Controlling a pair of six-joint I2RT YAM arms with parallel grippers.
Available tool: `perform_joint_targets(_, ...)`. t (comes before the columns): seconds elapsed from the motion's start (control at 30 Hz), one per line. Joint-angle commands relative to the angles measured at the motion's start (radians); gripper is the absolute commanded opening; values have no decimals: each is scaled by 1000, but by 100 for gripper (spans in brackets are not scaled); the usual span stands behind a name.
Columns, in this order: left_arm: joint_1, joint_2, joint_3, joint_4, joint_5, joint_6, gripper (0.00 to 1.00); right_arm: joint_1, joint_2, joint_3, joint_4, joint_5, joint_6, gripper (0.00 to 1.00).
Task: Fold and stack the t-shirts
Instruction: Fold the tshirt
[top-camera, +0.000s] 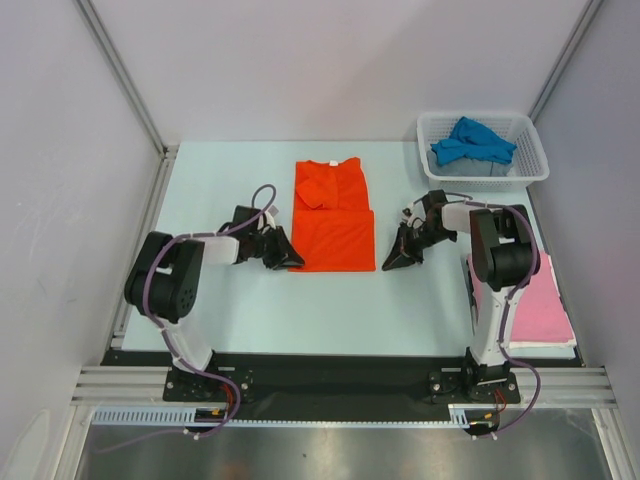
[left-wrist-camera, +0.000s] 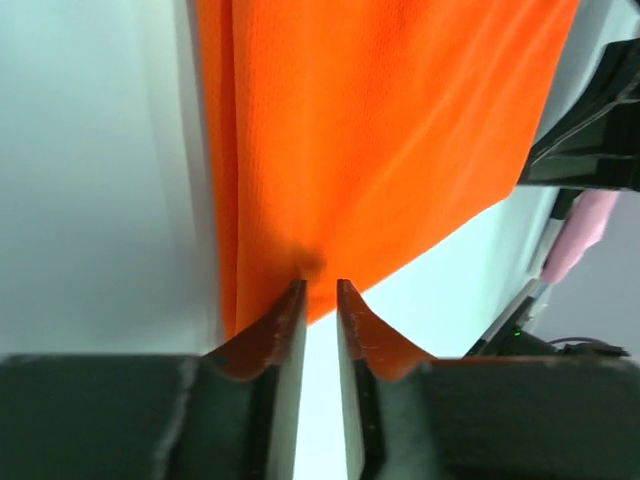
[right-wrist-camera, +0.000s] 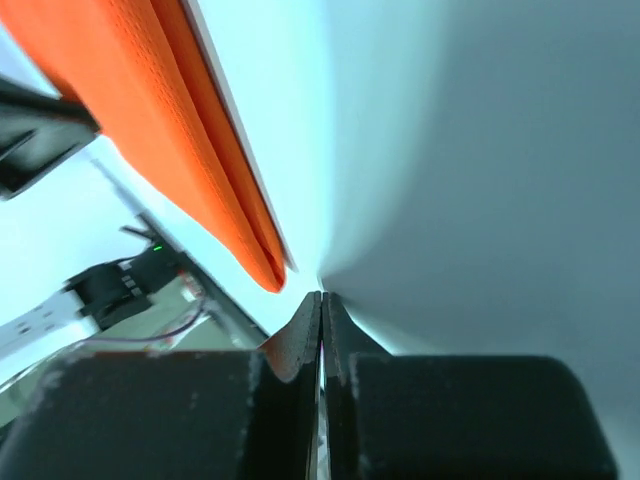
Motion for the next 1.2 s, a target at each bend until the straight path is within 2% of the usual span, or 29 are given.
perform_joint_targets(0.0, -3, -108, -13, -183, -84, 87, 26, 11, -88, -17, -24, 152, -6, 4)
perform_joint_targets(0.07, -2, -187, -5, -219, -101, 98, 36, 11, -118, -35, -29, 150, 3, 9)
perform_joint_targets(0.1, -2, -212, -4, -261, -115, 103, 39, 11, -147, -46, -23, 140, 11, 16)
perform_joint_targets(0.17, -2, -266, -5, -292, -141, 103, 48, 13, -174, -83, 24, 91, 64, 22)
perform_joint_targets(0.2, -2, -272, -8, -307, -153, 100, 53, 13, -195, -133, 54, 69, 115, 28)
perform_joint_targets(0.3, 3, -245, -18, -316, -156, 87, 54, 13, -204, -222, 196, 8, 201, 42)
perform_joint_targets(0.33, 3, -234, -21, -310, -156, 81, 55, 14, -198, -238, 266, -4, 233, 43)
perform_joint_targets(0.43, 12, -183, -35, -290, -172, 52, 56, 37, -174, -267, 380, -51, 336, 45)
perform_joint_targets(0.67, 25, -128, -53, -255, -224, -17, 54, 71, -163, -255, 422, 35, 400, 44)
perform_joint_targets(0.93, 25, -116, -91, -246, -265, -109, 52, 73, -187, -272, 443, 162, 473, 38)
perform_joint_targets(1.17, 23, -93, -84, -261, -264, -112, 48, 70, -171, -238, 410, 166, 424, 40)
